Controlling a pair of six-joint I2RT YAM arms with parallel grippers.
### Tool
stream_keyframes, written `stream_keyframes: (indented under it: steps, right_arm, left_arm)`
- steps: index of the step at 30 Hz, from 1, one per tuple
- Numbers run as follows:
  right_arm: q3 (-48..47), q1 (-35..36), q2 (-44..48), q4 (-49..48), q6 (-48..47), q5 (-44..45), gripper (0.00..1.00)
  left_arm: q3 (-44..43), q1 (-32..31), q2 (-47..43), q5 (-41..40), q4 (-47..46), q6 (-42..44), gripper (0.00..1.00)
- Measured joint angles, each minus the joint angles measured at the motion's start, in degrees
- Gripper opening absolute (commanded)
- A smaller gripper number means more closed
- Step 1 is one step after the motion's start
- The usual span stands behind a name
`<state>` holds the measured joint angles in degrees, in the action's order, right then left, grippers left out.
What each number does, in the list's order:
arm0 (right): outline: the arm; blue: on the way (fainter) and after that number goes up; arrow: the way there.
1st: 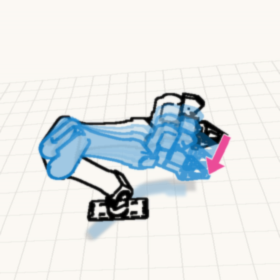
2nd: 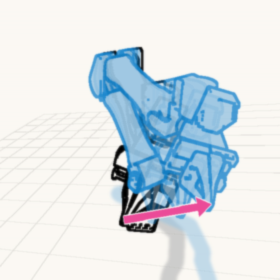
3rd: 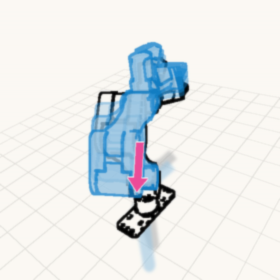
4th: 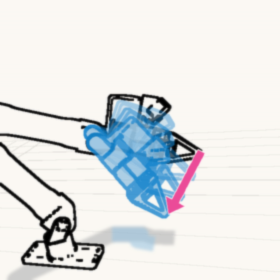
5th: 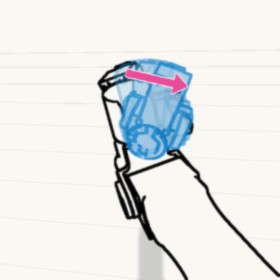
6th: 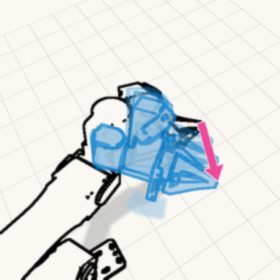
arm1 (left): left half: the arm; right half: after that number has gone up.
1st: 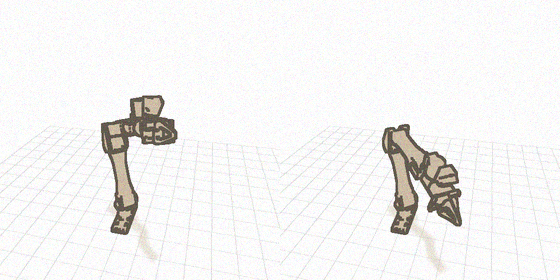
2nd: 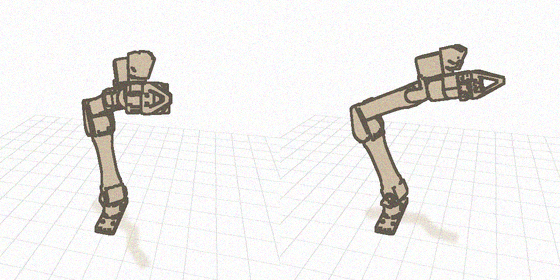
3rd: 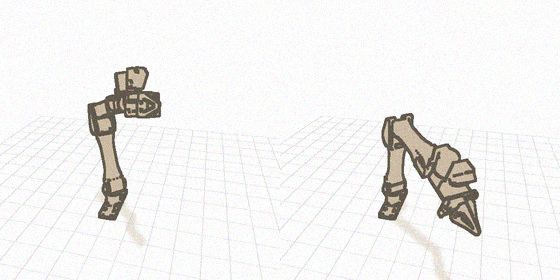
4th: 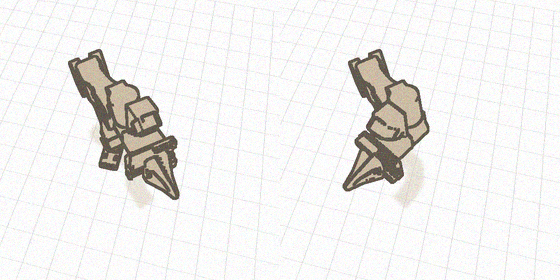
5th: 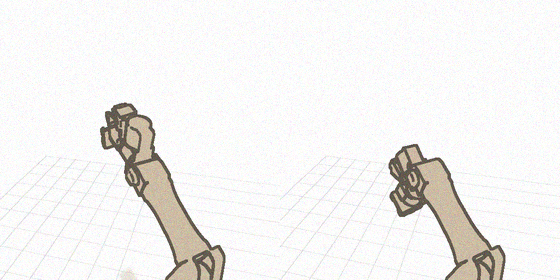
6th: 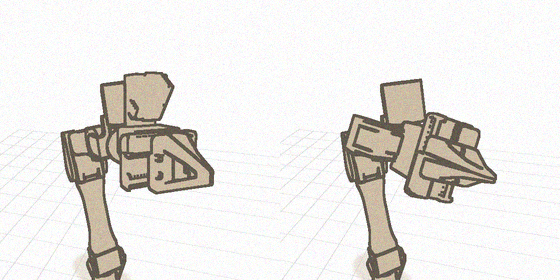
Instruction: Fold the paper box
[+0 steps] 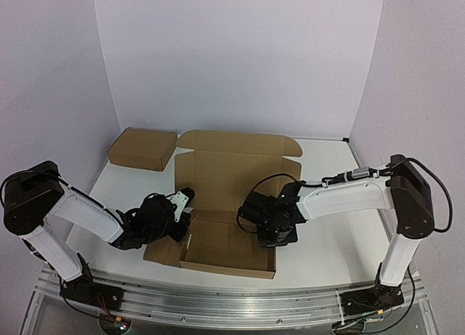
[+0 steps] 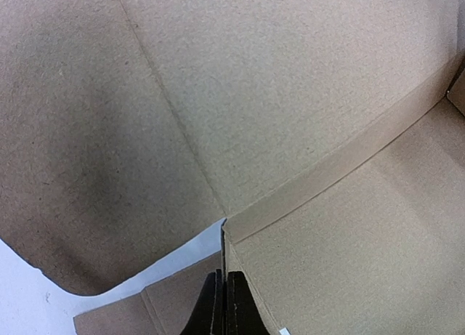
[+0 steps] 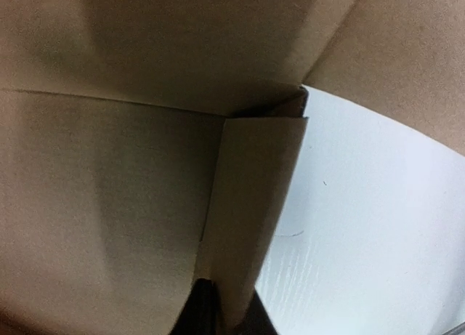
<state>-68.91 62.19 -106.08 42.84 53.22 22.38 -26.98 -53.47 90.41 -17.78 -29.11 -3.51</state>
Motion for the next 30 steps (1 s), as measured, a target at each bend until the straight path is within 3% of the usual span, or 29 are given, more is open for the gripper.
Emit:
stream_keyframes:
  steps: [4, 6, 12, 17, 20, 30]
  right_arm:
    - [-0.2, -0.2, -0.3, -0.1, 2.7, 0.0, 0.04]
    - [-0.1, -0.1, -0.3, -0.1, 3.6, 0.1, 0.16]
    - [0.4, -0.1, -3.9, -0.8, 4.5, -1.6, 0.33]
    - [0.0, 0.5, -4.7, -0.3, 5.5, -1.8, 0.09]
    - [0.2, 0.8, -4.6, -0.5, 7.1, -1.2, 0.0]
    - [-0.8, 0.9, -5.3, 2.3, 8.6, 0.4, 0.0]
  left_arm:
    - [0.0, 0.0, 0.0, 0.0, 0.0, 0.0, 0.0]
    - [0.0, 0.0, 0.0, 0.0, 0.0, 0.0, 0.0]
    - [0.0, -0.2, 0.0, 0.4, -0.1, 0.0, 0.0]
    - [0.0, -0.2, 0.0, 0.5, -0.1, 0.0, 0.0]
    - [0.0, -0.2, 0.0, 0.6, -0.1, 0.0, 0.0]
    - [0.0, -0.2, 0.0, 1.1, -0.3, 0.0, 0.0]
